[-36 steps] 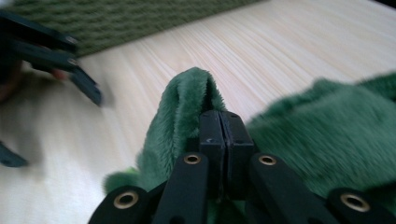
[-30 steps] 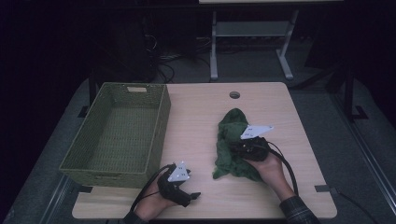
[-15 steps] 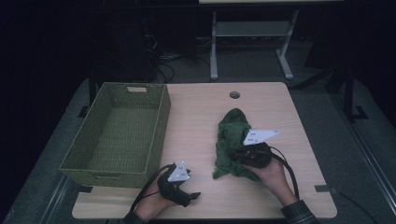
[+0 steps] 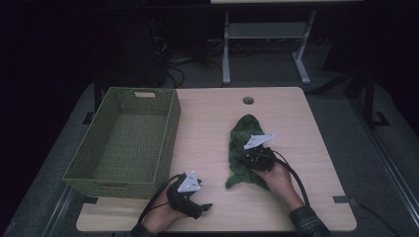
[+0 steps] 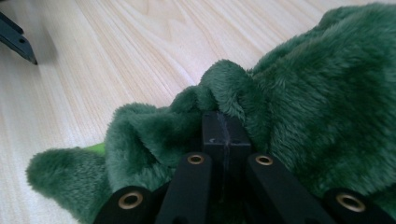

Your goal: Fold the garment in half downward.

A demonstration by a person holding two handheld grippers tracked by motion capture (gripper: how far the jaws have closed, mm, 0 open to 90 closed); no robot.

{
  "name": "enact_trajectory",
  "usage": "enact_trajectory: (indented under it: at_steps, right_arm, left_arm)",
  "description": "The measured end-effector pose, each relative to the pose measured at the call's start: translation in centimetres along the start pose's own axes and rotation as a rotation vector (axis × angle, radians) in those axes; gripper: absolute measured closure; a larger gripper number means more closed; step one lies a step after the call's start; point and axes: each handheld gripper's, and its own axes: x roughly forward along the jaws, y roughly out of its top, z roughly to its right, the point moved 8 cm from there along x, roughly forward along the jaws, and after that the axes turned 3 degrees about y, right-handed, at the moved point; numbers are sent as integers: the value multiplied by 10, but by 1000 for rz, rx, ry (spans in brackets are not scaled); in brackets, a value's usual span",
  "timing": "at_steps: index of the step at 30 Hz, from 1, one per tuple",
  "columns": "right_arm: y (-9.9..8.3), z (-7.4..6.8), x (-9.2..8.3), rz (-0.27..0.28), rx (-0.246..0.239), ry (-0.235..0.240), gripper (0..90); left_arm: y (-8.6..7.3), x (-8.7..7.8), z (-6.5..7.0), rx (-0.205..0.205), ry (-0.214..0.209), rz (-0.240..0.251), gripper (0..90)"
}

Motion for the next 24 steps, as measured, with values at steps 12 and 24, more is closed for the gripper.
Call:
enact_trajectory:
  at_steps: [12,24]
  right_arm:
    - [11,7,-41,125,27,7,751]
    - [-37,10,-90,107,69,-38,679]
  left_arm:
    - [0,0,0,0,-1,0,129]
    - [0,0,0,4,1,-1,129]
